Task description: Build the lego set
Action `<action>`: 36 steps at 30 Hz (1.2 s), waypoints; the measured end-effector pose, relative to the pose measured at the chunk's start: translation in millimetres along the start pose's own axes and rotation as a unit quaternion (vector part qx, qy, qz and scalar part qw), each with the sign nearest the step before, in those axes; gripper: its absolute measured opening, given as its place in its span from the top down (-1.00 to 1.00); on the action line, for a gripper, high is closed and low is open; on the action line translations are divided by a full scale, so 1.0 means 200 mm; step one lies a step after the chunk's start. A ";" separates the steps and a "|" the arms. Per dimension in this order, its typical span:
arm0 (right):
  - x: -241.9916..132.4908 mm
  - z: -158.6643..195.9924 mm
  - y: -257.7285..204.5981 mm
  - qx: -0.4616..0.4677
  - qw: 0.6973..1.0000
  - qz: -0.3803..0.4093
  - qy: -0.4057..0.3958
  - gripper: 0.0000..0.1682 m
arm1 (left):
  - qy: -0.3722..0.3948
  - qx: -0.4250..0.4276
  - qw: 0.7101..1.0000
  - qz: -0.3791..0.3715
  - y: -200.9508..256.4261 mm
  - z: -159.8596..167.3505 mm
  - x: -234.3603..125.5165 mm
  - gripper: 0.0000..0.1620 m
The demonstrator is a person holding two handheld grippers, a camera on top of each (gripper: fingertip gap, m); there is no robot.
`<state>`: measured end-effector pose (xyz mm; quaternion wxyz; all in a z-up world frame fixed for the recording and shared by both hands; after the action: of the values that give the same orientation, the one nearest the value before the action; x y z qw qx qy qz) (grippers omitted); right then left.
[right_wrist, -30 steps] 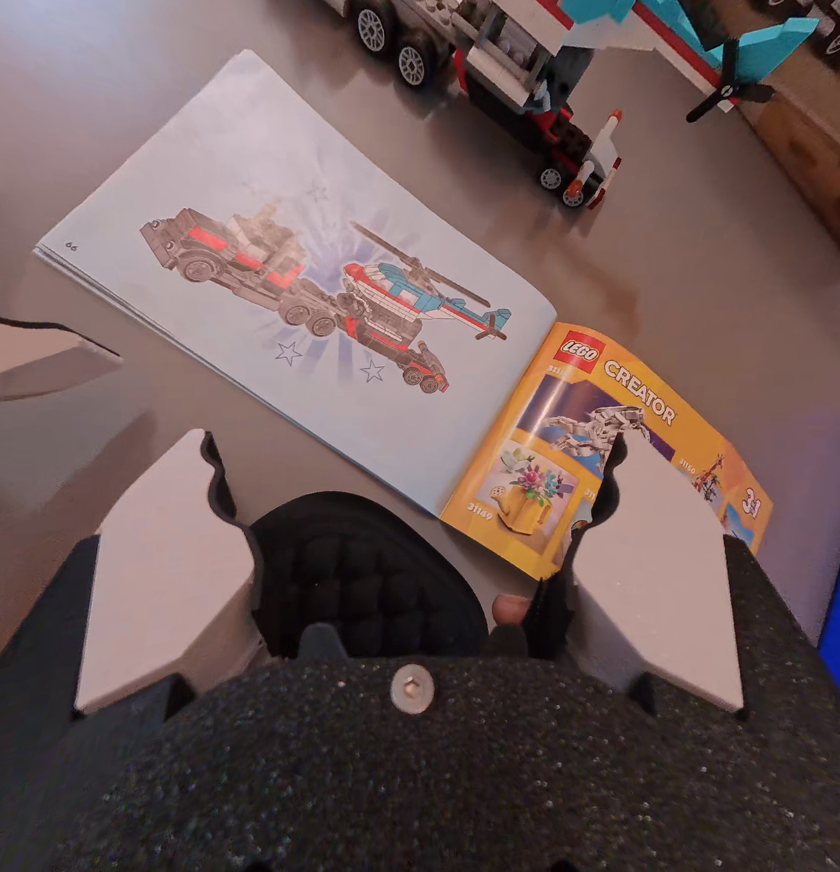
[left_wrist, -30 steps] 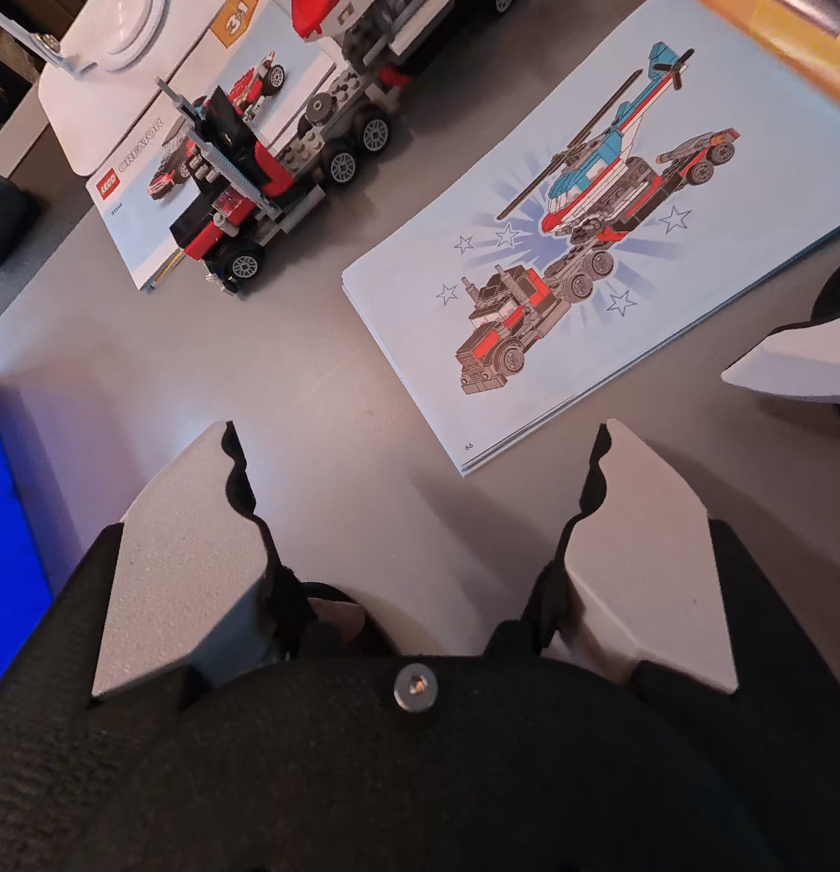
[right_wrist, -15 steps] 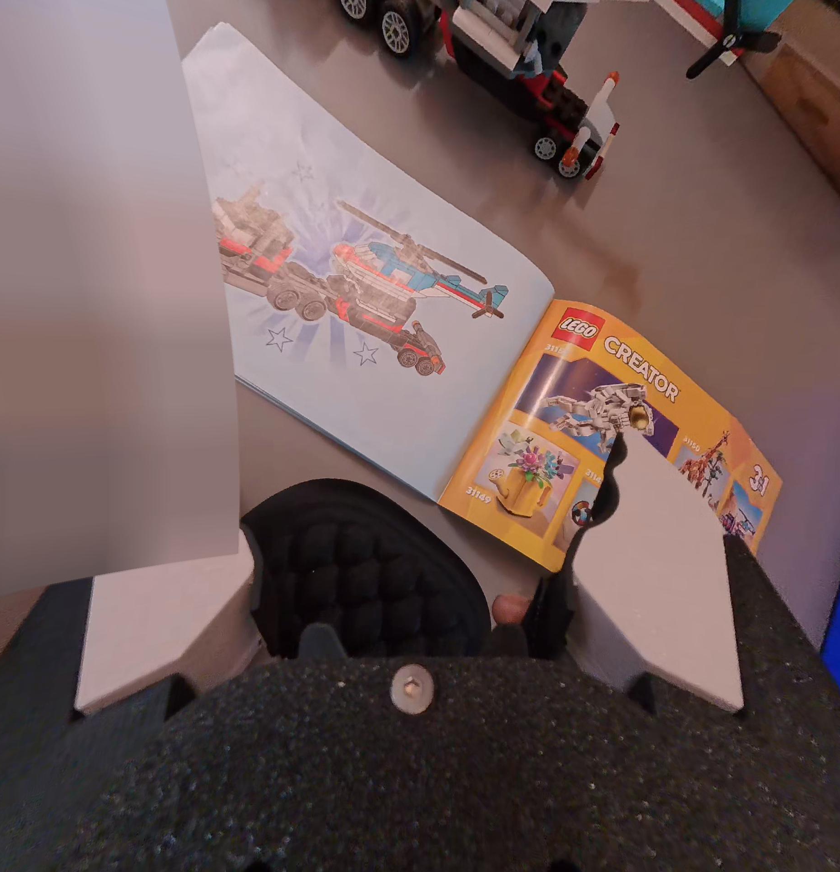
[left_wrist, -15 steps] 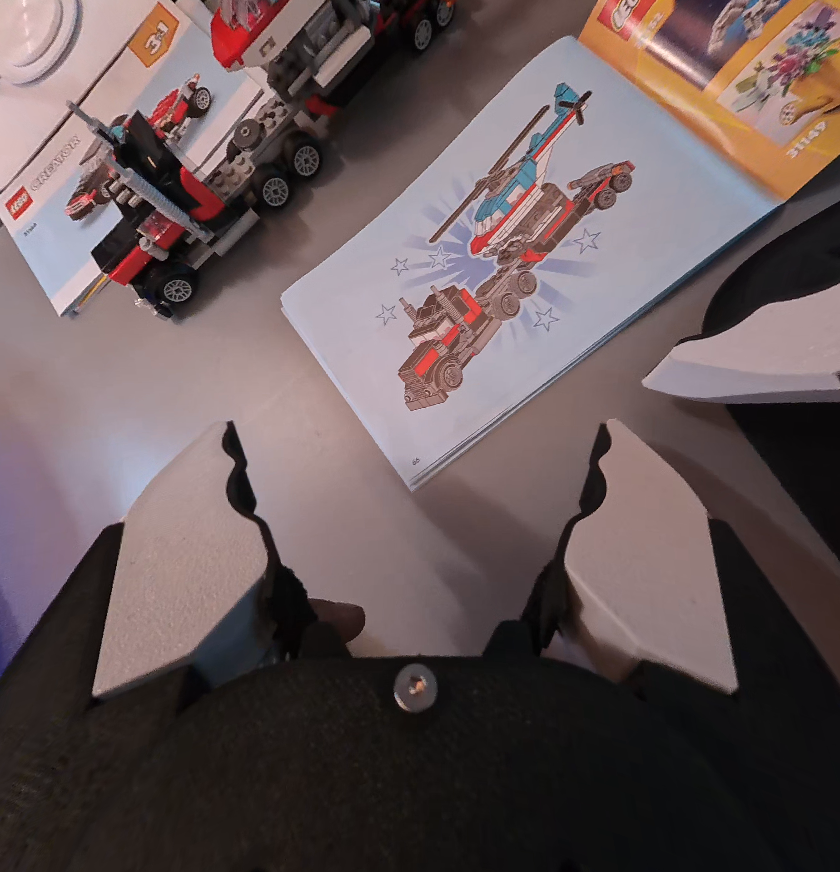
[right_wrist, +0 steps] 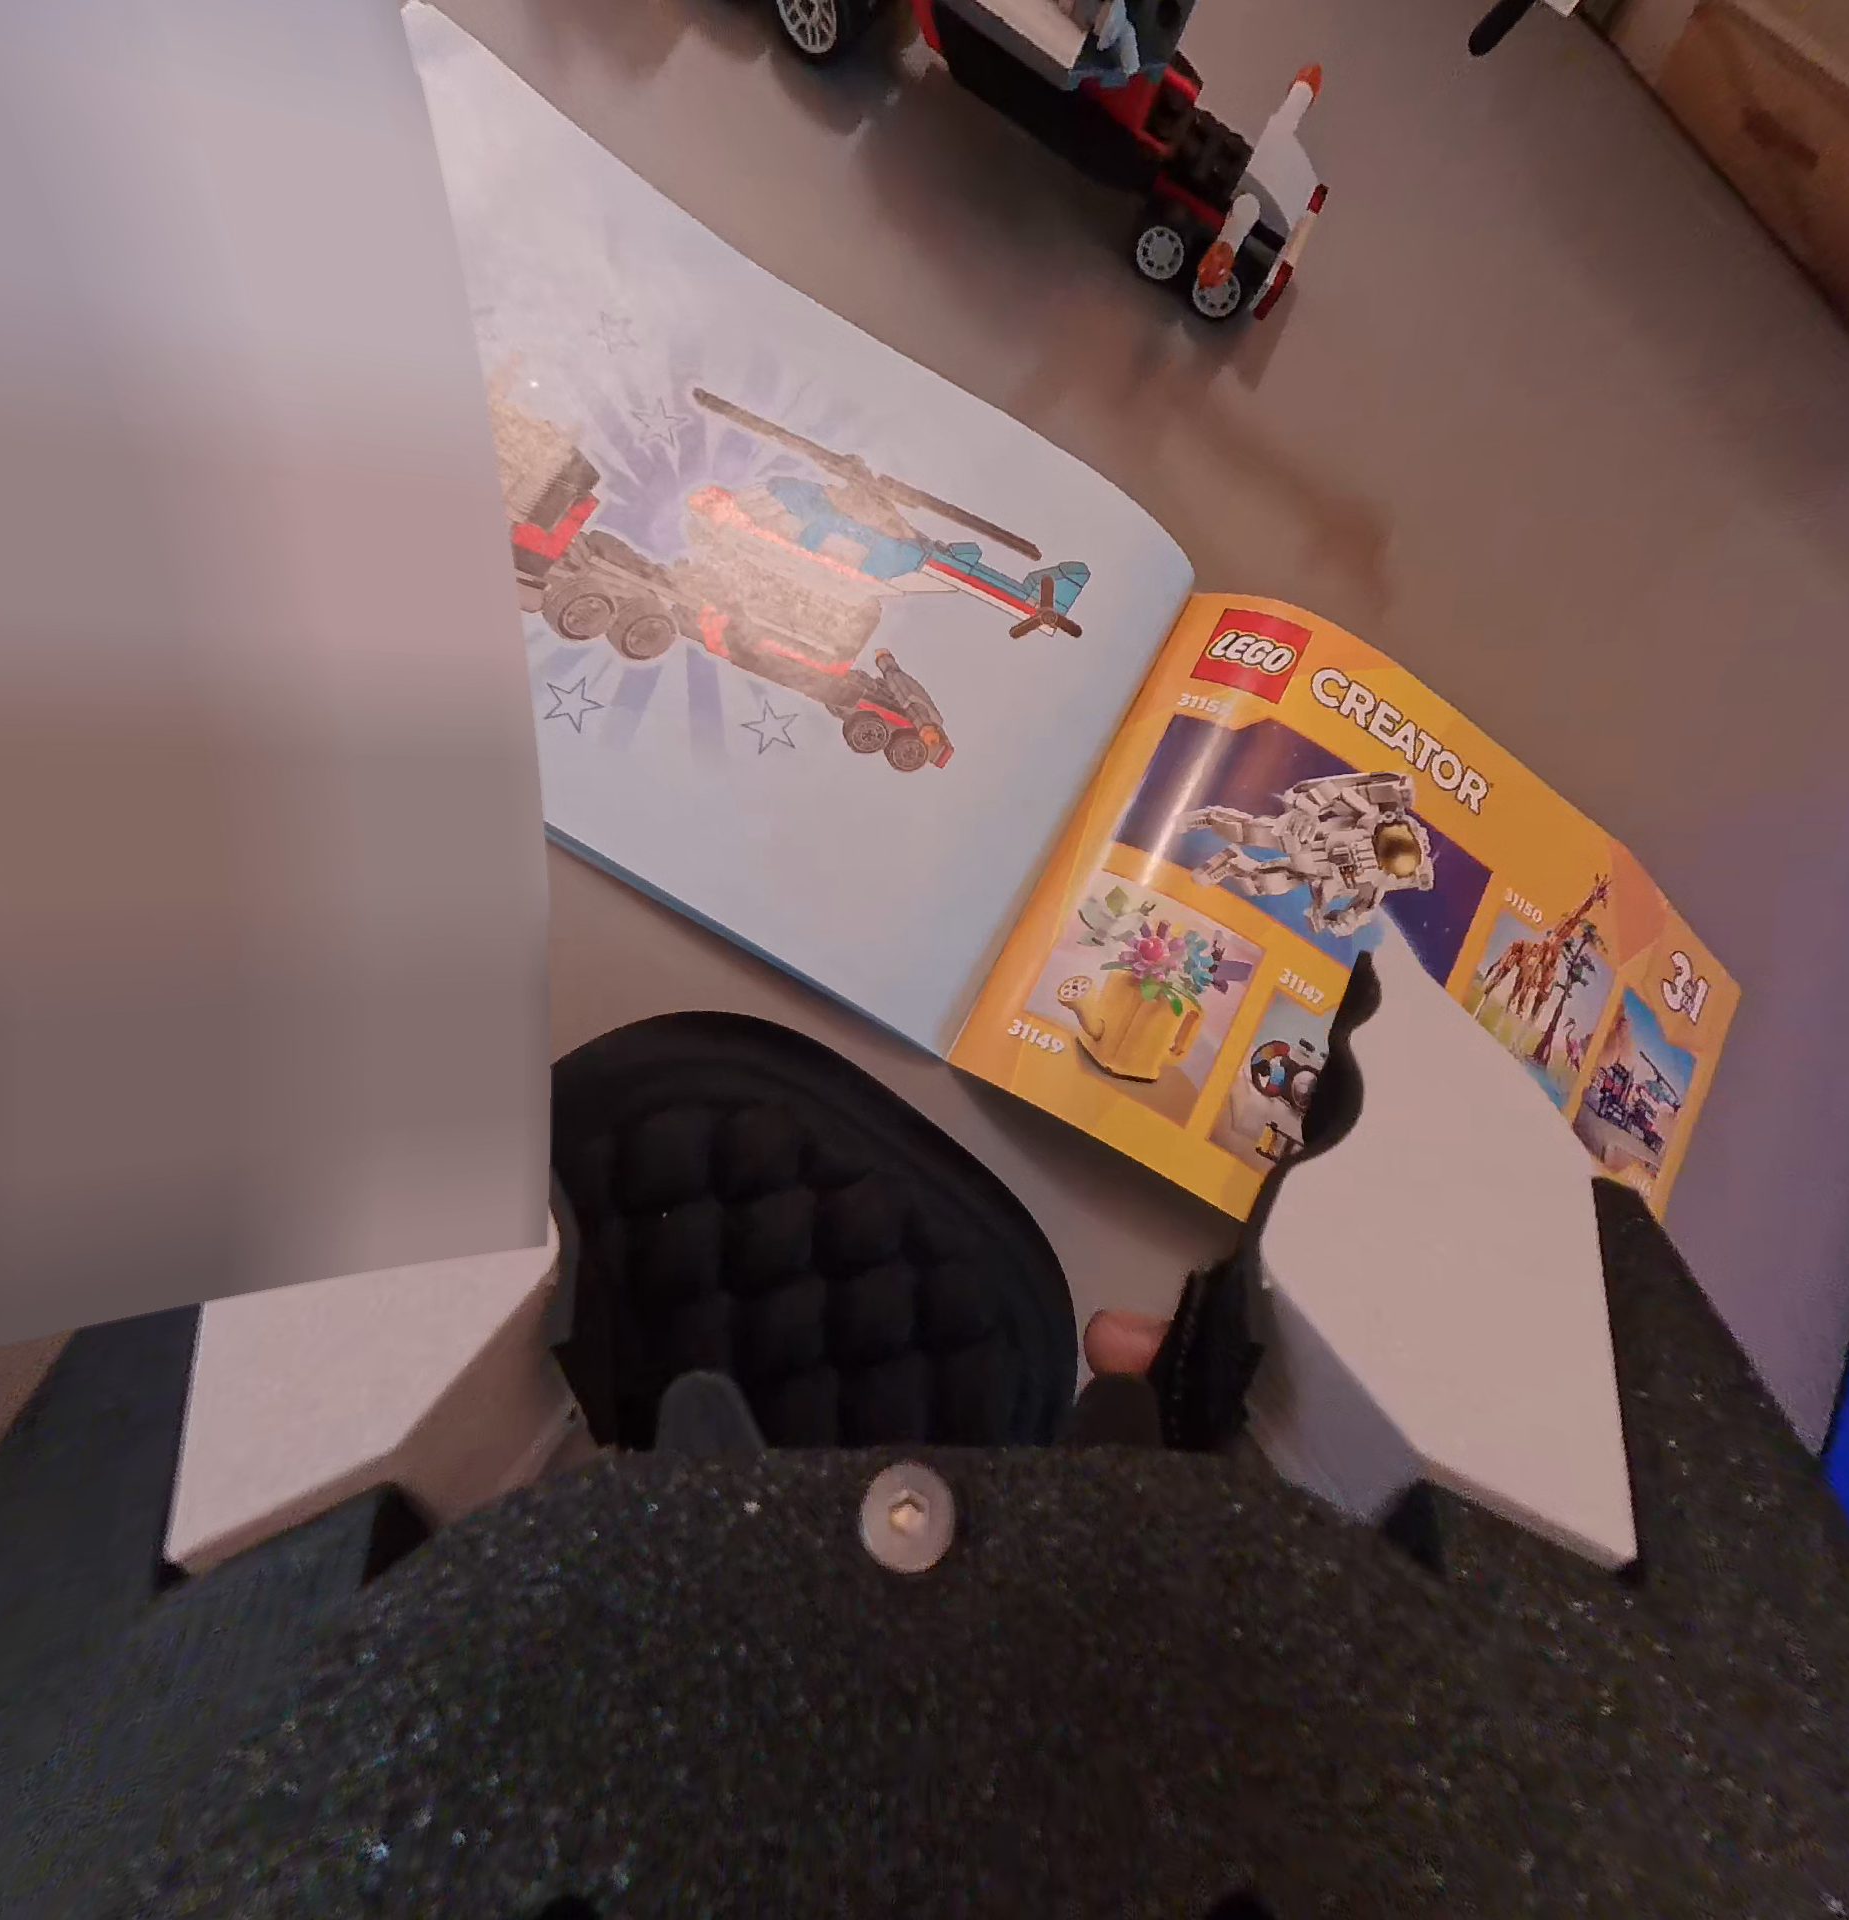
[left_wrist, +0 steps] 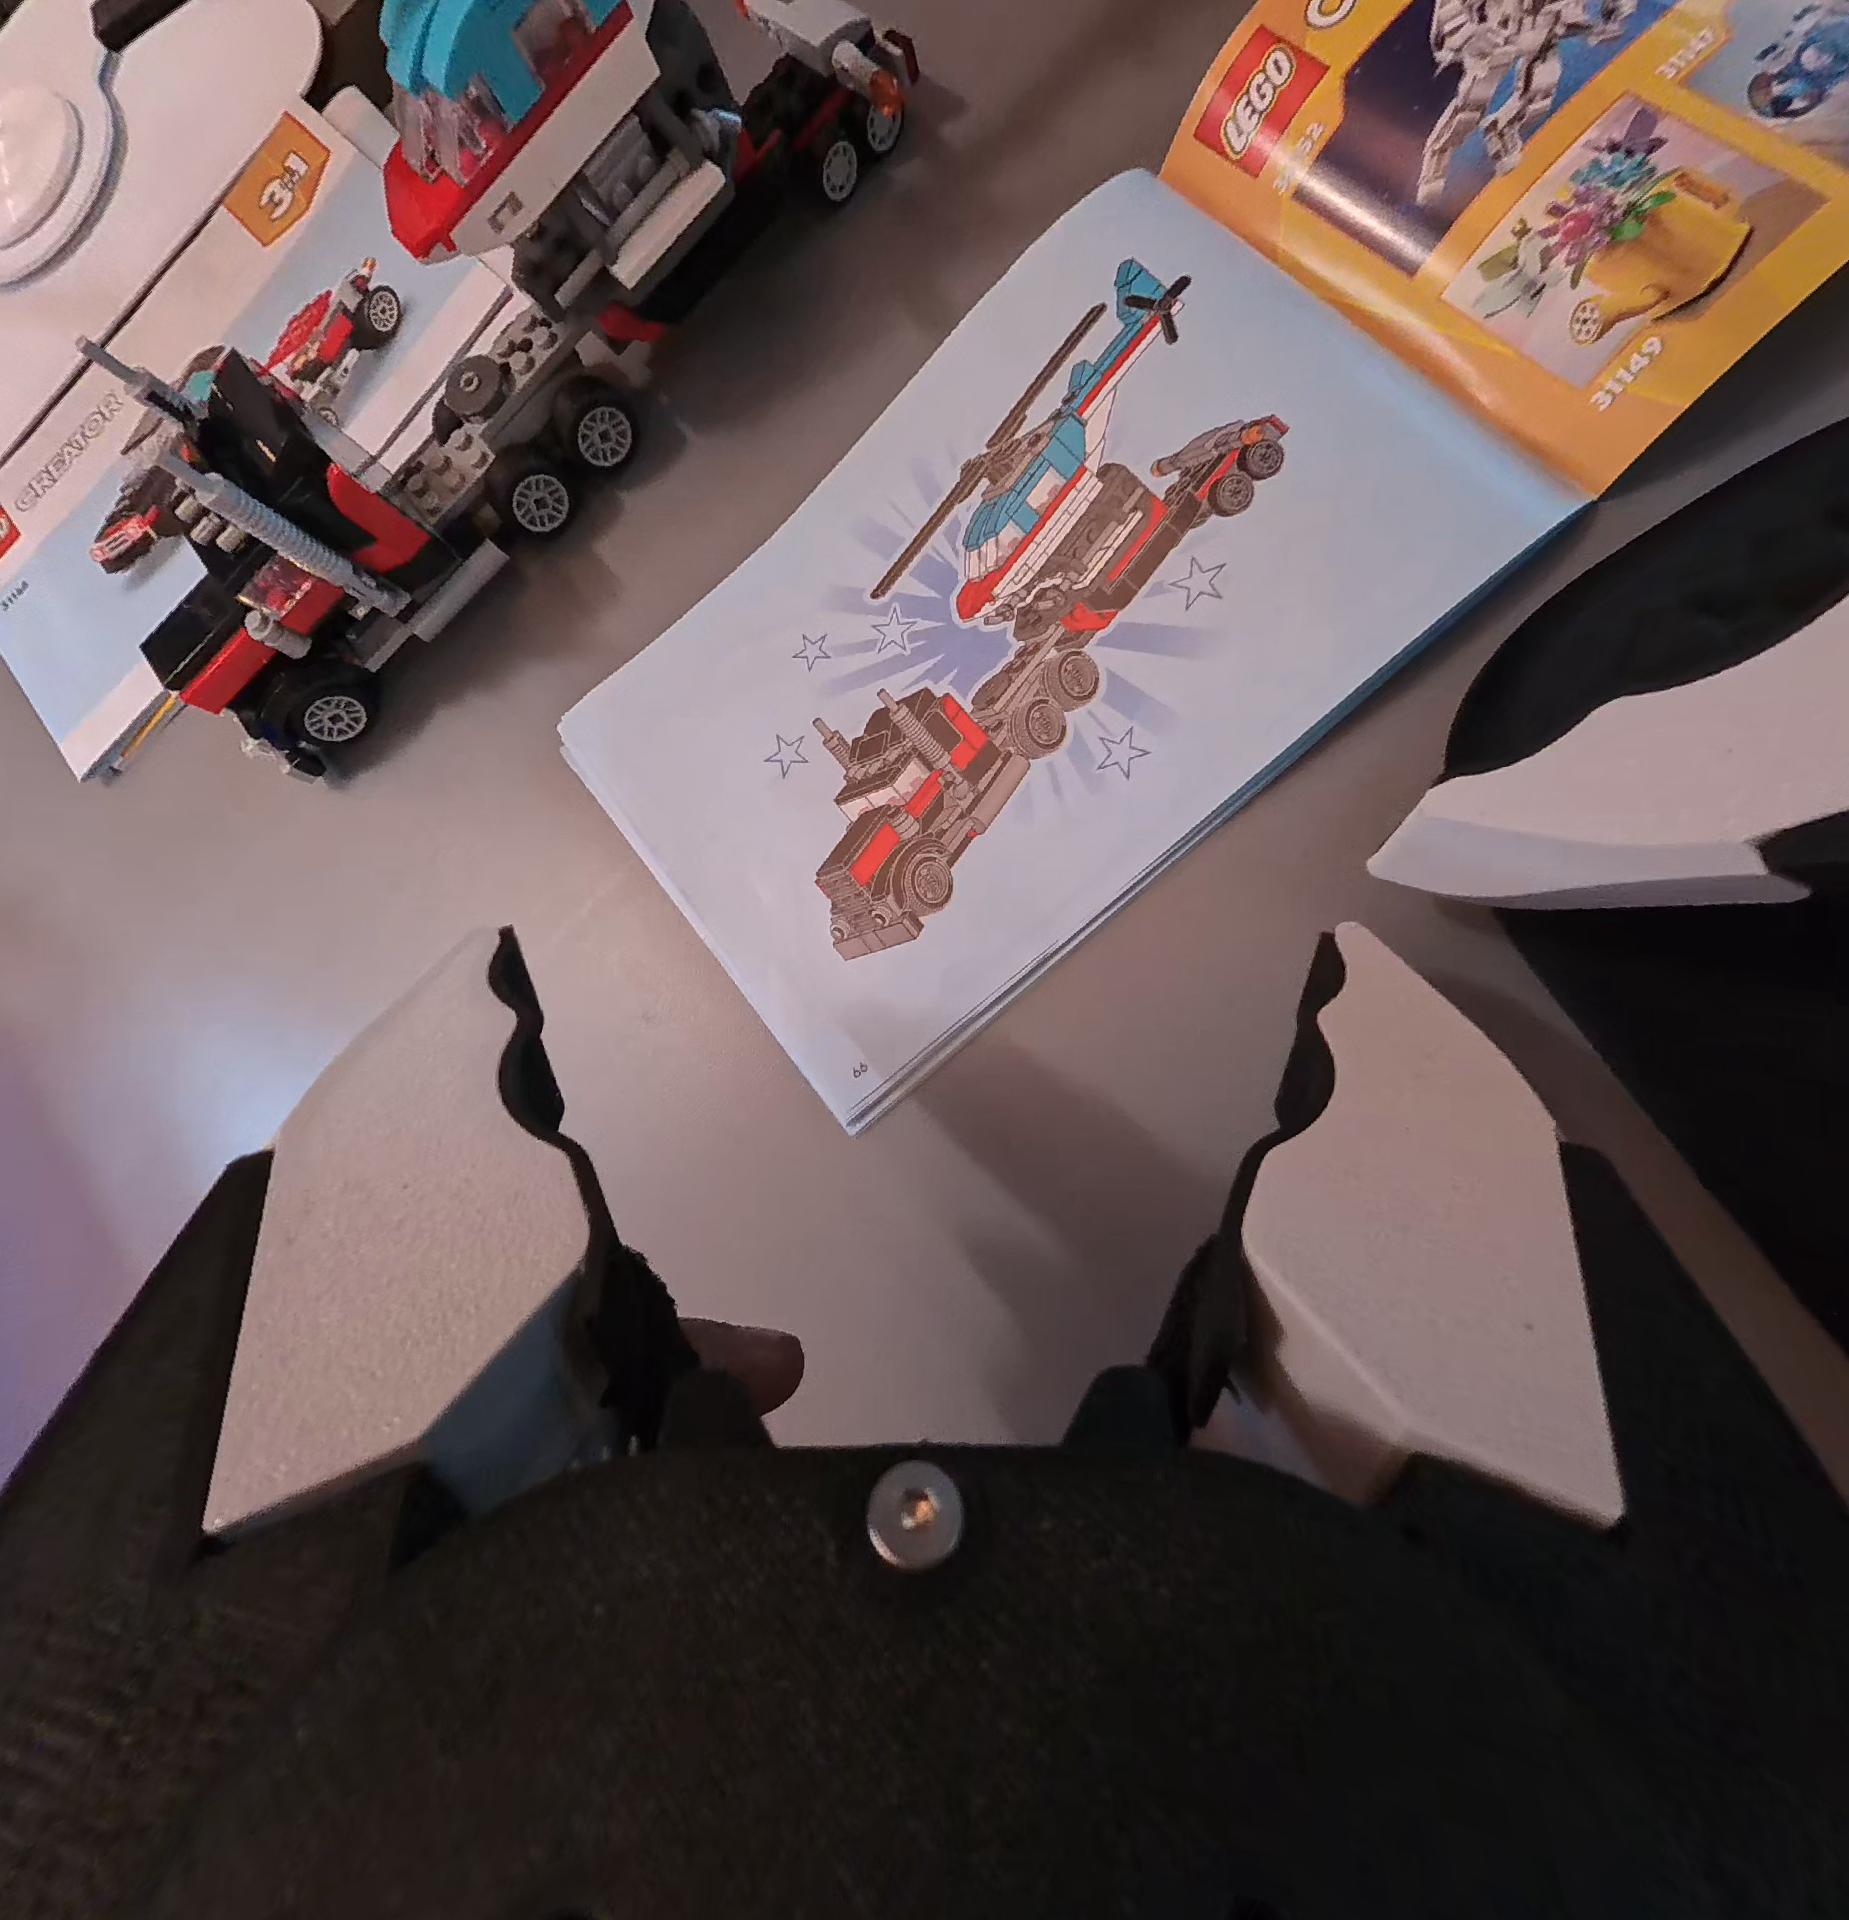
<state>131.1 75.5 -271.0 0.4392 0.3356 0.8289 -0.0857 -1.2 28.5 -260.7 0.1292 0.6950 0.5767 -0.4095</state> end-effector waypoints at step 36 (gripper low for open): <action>-0.07 -0.15 0.07 0.050 0.986 0.025 0.159 -0.76 | 0.166 -0.108 0.979 -0.042 -0.14 -0.13 -0.11 -0.77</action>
<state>124.7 91.6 -239.3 0.2864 0.3873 0.8742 -0.0612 -15.5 39.2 -219.7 0.0893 0.7103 0.6597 -0.2289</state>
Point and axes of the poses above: each gripper's, where its closed fingertips meet, x out along the fingers, z out of its underside, y = z × x across the jaws, the point moved 3 cm from there along -x, back along the fingers, and after that the axes turned 4 degrees about -z, right-handed, at the moved point
